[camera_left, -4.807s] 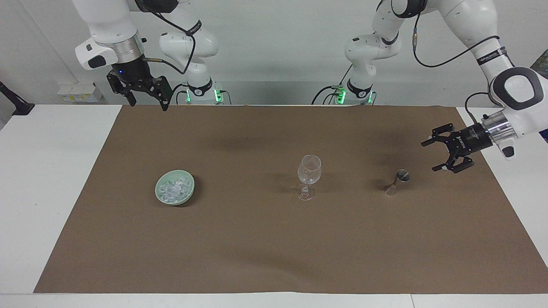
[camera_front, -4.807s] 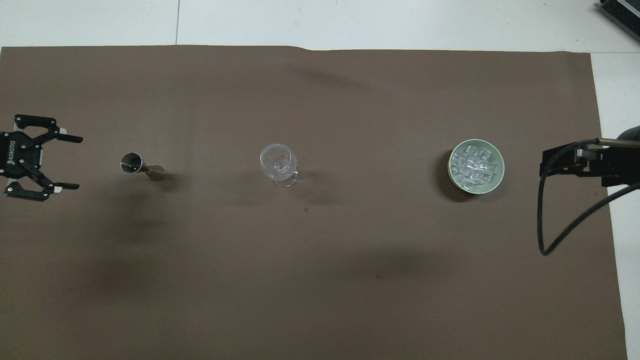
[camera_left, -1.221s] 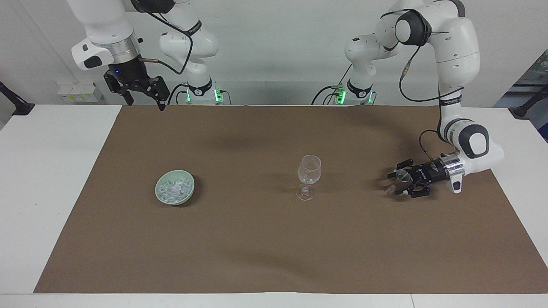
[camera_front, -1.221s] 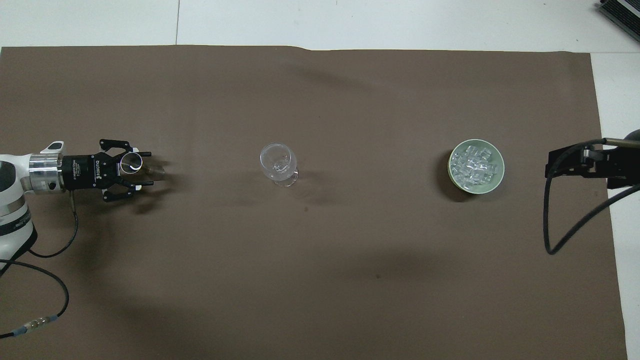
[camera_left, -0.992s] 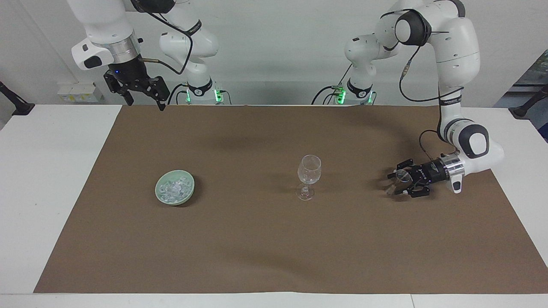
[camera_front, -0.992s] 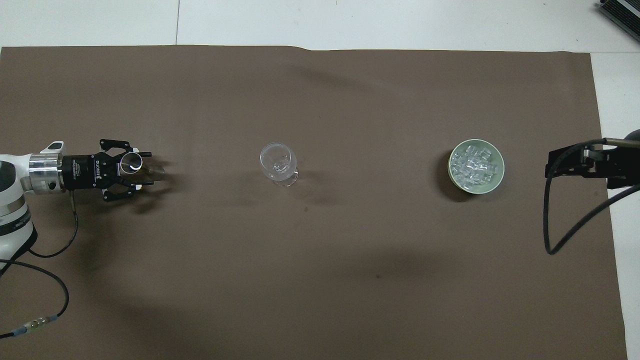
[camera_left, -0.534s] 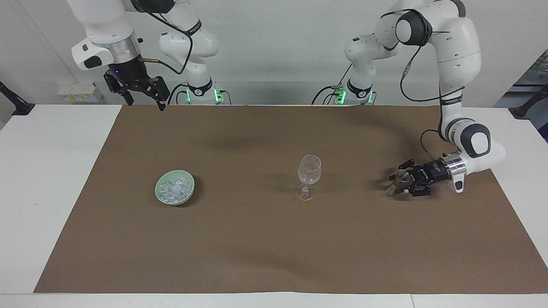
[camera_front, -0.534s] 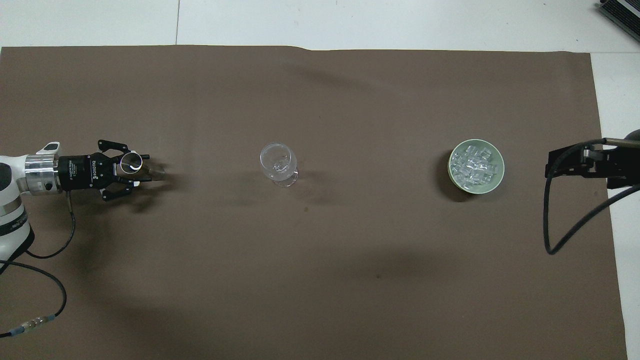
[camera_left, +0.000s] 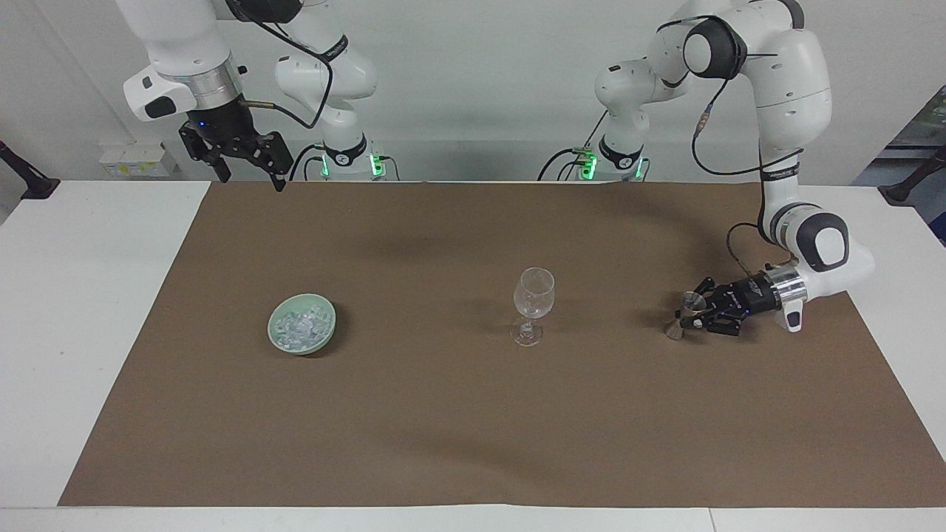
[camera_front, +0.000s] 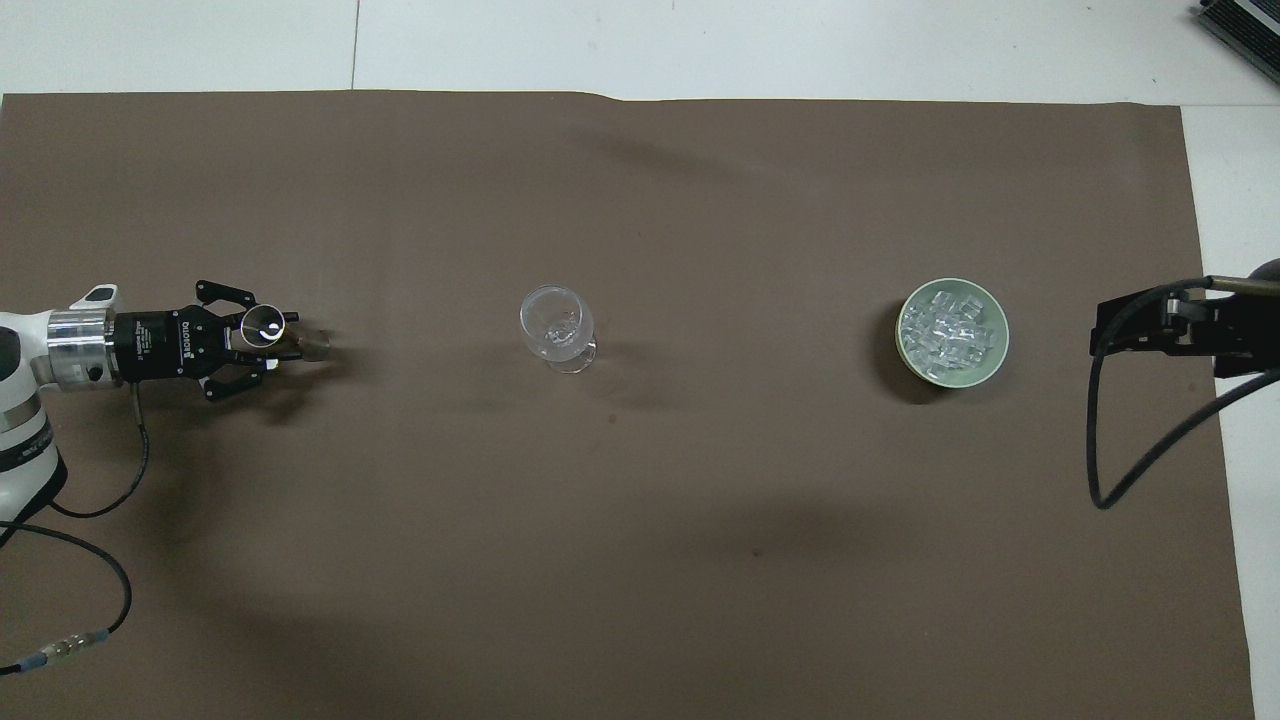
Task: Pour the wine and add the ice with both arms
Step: 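Close the left gripper around the small dark cup, then lift the cup with the left gripper and carry it toward the glass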
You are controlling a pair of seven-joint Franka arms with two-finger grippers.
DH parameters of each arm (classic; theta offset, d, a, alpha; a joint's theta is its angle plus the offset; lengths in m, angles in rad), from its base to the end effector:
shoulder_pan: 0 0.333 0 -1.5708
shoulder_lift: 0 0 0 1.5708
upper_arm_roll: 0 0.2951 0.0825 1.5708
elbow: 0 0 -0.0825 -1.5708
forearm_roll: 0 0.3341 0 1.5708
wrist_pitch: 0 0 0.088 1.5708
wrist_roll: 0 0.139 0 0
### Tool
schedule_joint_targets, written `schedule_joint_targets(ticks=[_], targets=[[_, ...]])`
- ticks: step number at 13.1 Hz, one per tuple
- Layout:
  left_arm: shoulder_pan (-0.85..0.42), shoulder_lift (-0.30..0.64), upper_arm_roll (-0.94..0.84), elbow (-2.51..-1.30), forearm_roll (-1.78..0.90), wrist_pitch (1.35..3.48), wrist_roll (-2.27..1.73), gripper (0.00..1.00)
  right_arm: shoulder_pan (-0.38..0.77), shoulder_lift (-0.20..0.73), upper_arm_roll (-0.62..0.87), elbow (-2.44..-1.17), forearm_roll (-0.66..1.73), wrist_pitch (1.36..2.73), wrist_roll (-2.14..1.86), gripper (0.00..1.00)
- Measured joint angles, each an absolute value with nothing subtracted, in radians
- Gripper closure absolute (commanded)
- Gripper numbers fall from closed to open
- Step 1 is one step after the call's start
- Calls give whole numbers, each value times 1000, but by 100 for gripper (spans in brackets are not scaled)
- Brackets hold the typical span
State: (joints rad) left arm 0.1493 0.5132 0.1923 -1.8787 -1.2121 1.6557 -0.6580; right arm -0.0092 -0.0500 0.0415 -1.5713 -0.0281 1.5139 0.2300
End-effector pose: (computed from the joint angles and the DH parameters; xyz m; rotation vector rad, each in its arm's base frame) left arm 0.5486 0.0587 0.2502 1.4445 1.5053 -0.8952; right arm 0.4841 0.0121 0.5912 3.0953 -0.3094 -0.0053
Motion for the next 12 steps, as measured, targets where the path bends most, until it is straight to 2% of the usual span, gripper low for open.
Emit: schedule_joint_targets(ticks=[12], targets=[[152, 489, 218, -1855, -1214, 1631, -796, 100, -9, -50, 41, -1571, -28, 1514, 230, 0]])
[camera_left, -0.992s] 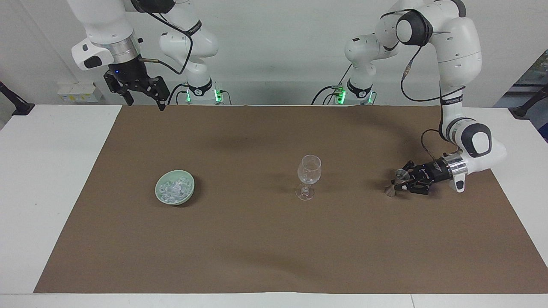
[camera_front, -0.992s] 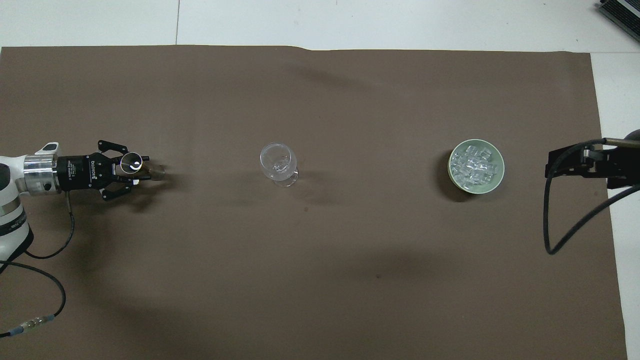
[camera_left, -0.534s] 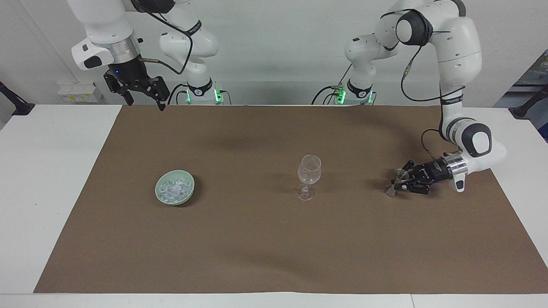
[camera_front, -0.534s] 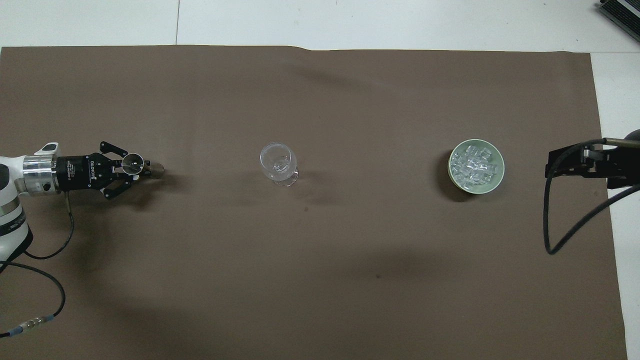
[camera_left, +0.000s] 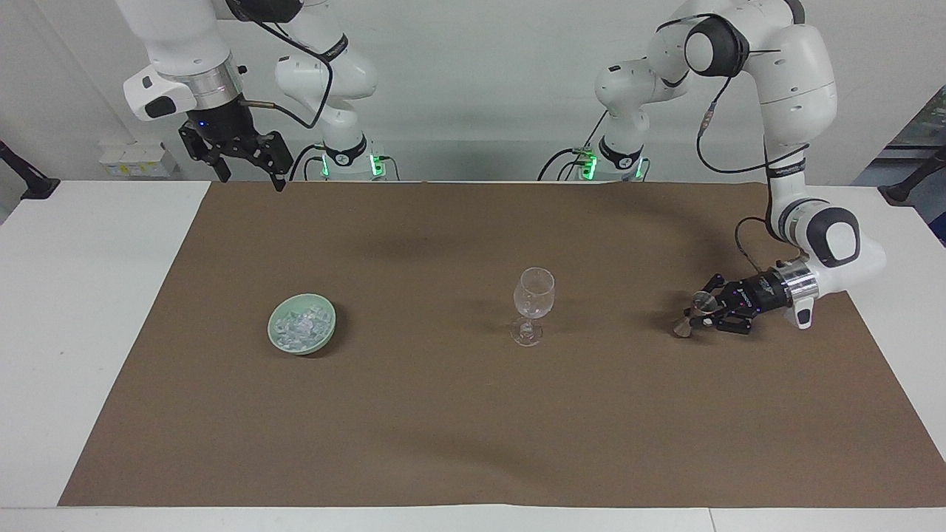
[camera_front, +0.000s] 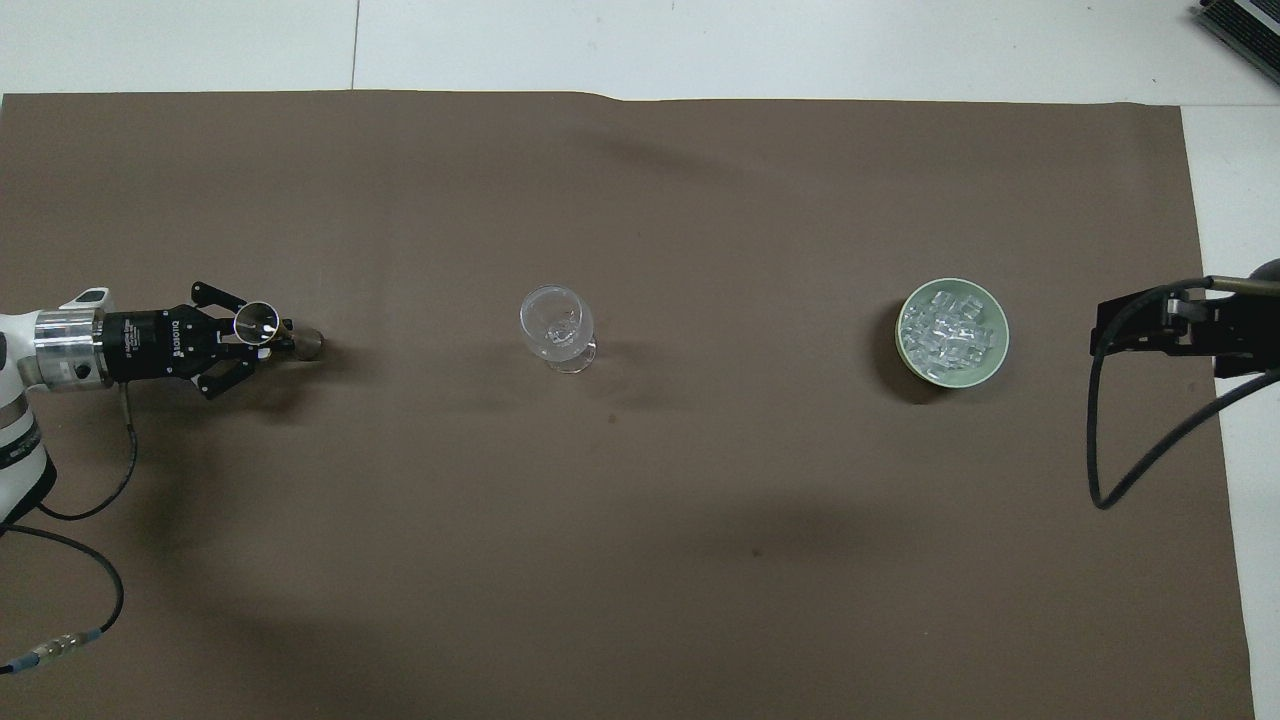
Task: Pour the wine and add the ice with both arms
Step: 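Lift the cup with the left gripper and carry it toward the glass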
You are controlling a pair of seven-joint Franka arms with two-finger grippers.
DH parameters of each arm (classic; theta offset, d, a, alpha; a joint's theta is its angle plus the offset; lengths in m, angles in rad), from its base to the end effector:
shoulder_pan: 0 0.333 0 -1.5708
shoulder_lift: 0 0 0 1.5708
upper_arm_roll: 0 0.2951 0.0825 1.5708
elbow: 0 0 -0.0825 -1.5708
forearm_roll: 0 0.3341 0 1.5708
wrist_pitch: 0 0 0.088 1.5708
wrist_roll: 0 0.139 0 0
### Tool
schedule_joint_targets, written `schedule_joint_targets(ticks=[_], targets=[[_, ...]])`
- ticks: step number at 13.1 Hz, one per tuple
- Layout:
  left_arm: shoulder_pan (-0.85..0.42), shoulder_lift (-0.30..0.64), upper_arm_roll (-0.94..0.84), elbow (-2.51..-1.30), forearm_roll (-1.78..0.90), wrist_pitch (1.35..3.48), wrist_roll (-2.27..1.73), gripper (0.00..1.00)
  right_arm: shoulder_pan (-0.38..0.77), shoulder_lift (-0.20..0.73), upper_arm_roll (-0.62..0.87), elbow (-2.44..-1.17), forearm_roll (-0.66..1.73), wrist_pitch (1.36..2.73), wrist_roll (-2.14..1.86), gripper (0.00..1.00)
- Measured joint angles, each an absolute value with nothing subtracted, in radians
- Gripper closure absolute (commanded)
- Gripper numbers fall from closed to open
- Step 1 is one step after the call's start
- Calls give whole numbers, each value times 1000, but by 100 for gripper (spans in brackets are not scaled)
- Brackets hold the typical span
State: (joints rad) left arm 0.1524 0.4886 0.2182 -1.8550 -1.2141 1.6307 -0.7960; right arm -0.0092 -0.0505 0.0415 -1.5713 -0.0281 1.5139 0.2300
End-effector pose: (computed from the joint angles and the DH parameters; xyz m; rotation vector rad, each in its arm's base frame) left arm 0.5533 0.0722 0.2731 1.3583 1.5970 -0.9361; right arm 0.4840 0.0121 0.5914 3.0954 -0.3094 -0.0046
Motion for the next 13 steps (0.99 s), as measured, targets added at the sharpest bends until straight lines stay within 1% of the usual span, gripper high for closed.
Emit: schedule_joint_targets(ticks=[8, 13], targets=[[112, 349, 211, -1826, -1150, 1630, -1013, 100, -9, -50, 41, -1571, -28, 1514, 230, 0], [107, 278, 166, -1821, -1132, 1630, -1094, 100, -9, -50, 41, -1571, -28, 1514, 230, 0]])
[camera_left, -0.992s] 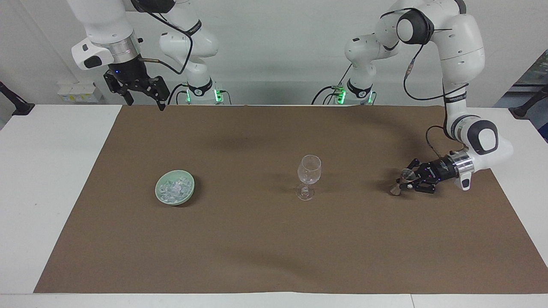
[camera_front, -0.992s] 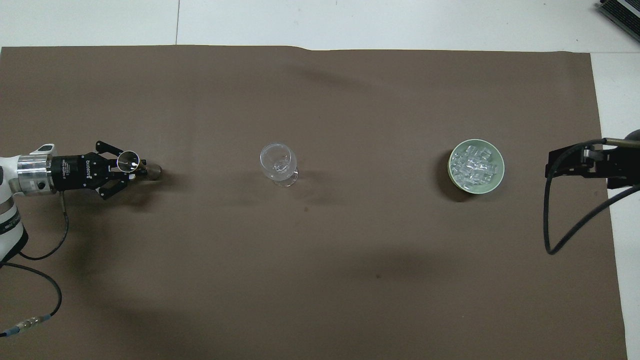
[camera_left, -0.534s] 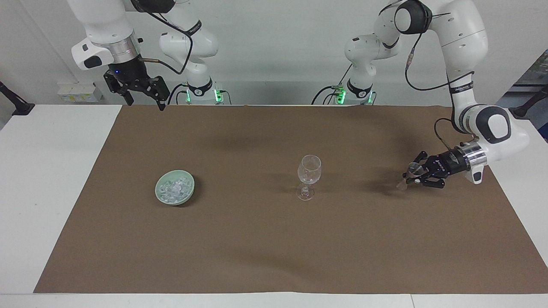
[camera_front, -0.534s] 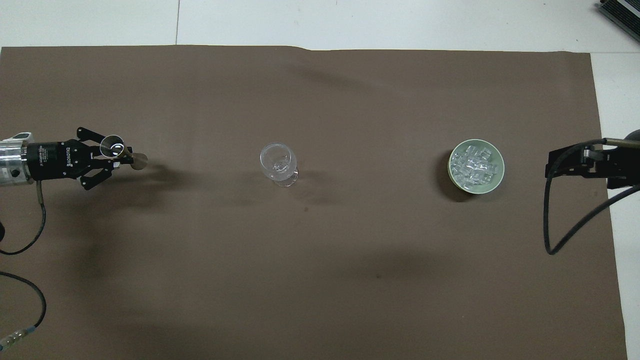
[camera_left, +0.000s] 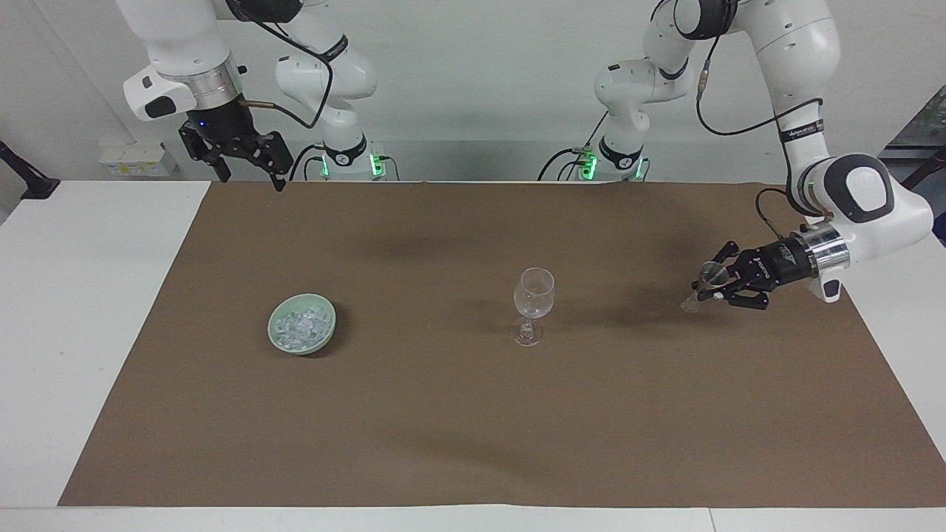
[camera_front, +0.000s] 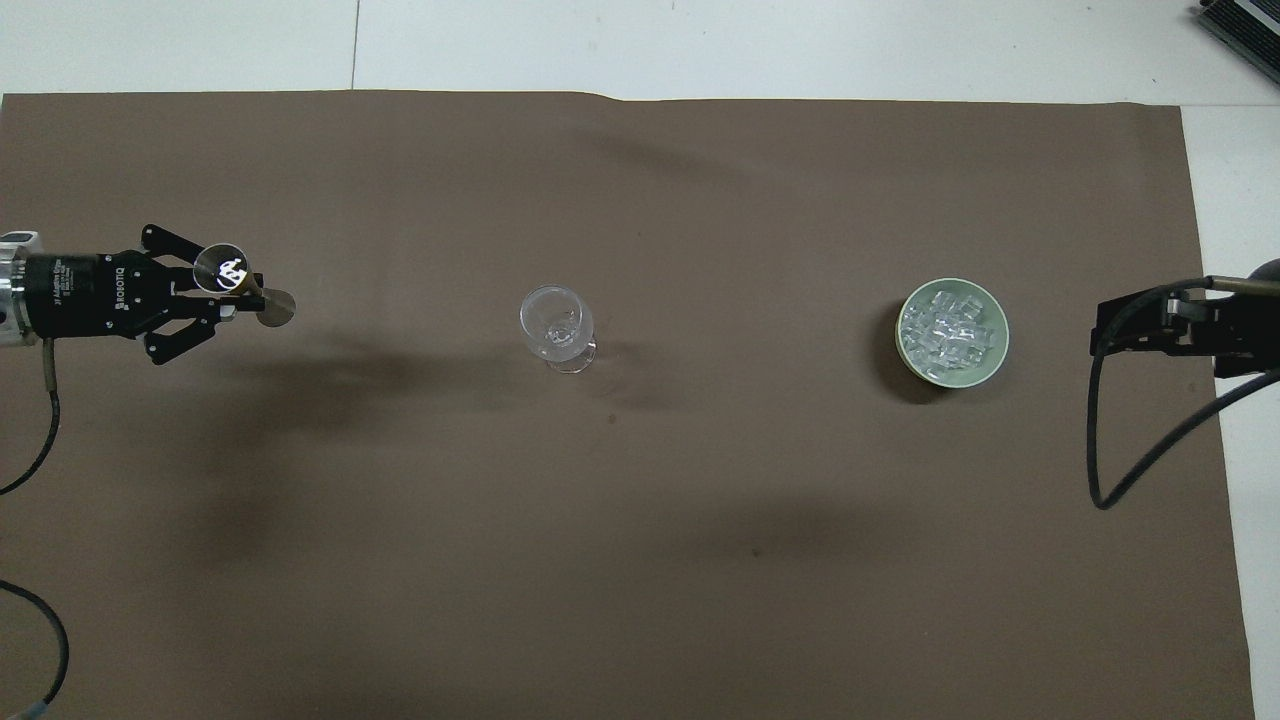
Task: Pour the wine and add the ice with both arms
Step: 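Lift the cup with the left gripper and carry it toward the glass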
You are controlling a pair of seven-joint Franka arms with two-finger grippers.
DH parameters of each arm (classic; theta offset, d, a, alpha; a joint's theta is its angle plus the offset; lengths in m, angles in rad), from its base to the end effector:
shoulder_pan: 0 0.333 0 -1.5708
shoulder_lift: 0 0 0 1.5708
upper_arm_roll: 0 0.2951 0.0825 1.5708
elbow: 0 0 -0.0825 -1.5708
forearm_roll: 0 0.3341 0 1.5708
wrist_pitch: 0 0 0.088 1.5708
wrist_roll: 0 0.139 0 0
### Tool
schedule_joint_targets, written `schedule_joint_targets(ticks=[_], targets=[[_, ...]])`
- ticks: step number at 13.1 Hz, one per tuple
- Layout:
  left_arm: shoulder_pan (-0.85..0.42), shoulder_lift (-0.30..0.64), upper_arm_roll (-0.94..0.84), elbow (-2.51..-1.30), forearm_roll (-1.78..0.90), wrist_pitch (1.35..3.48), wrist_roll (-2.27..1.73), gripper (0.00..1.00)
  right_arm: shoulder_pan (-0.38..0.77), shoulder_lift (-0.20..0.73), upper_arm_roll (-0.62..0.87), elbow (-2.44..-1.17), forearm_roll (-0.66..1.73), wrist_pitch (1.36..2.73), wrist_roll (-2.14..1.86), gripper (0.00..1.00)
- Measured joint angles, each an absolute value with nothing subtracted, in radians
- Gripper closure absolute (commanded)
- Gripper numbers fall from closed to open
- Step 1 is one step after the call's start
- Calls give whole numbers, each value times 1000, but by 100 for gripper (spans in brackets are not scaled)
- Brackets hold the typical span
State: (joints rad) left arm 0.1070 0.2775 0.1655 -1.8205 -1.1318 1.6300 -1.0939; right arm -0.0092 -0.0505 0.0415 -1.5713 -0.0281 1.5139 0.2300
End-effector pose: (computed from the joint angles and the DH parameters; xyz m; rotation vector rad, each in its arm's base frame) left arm 0.5581 0.0238 0.3965 1.4016 1.6546 -0.9557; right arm 0.4840 0.0121 0.5914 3.0954 -0.3094 -0.0046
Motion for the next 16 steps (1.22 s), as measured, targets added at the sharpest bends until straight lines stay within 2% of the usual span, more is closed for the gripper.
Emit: schedule_joint_targets(ticks=[11, 16], targets=[[93, 126, -28, -1856, -1105, 1774, -1306, 100, -10, -50, 41, -1571, -28, 1514, 230, 0], [86, 88, -173, -1926, -1074, 1952, -1353, 100, -10, -50, 41, -1571, -28, 1514, 230, 0]])
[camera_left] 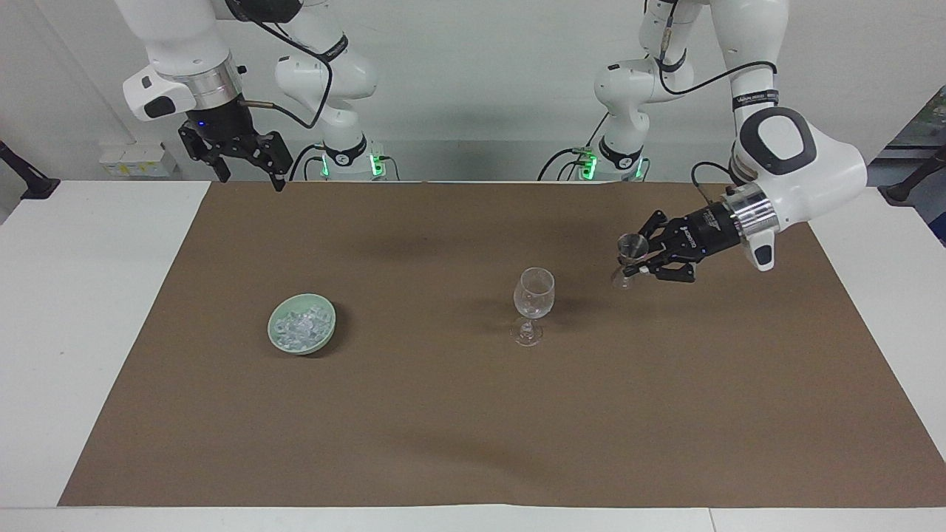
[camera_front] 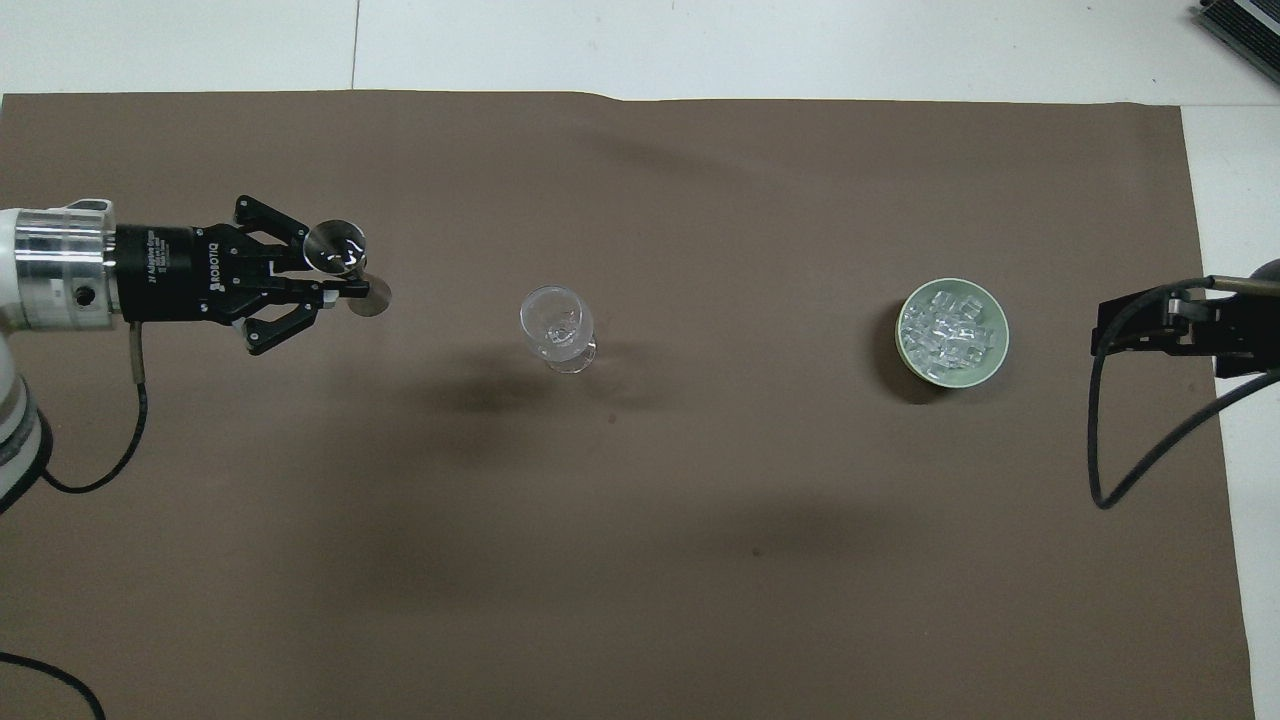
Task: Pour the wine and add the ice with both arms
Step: 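Lift the cup with the left gripper and carry it toward the glass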
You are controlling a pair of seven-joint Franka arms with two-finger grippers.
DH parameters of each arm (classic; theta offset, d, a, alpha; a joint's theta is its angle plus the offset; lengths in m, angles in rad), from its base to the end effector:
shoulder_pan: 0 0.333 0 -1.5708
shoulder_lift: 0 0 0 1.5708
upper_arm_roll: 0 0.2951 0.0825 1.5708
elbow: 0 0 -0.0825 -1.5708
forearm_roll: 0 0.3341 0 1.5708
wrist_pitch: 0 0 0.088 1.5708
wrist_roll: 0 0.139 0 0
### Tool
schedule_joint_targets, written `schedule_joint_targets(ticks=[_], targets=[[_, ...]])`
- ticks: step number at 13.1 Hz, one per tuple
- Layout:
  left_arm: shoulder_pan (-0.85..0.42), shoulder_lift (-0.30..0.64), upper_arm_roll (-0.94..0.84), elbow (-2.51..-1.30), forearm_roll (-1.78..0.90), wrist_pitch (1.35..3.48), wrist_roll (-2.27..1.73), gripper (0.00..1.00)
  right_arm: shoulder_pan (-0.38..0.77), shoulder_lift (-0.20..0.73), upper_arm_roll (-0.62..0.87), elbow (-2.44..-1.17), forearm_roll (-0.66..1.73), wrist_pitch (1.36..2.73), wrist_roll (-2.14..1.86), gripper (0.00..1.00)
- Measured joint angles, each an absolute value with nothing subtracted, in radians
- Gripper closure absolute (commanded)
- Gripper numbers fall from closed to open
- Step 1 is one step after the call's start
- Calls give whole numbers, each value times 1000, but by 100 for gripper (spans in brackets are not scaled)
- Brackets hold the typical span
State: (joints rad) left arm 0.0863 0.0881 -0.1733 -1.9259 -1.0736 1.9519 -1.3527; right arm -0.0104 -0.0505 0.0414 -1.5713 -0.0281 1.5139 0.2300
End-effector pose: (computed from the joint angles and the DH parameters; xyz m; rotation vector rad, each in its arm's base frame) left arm 0.5368 -0.1296 0.4542 1.4807 1.7468 -0.8696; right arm 0.4840 0.0115 0.5914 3.0952 -0.3114 -0.0046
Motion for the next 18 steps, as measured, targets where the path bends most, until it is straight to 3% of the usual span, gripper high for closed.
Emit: schedule_joint_targets(ticks=[9, 18], targets=[[82, 82, -306, -1945, -977, 2155, -1478, 100, -10, -51, 41, -1571, -28, 1514, 230, 0], [81, 81, -370, -1945, -797, 2181, -1542, 100, -10, -51, 42, -1571, -28, 1514, 230, 0]])
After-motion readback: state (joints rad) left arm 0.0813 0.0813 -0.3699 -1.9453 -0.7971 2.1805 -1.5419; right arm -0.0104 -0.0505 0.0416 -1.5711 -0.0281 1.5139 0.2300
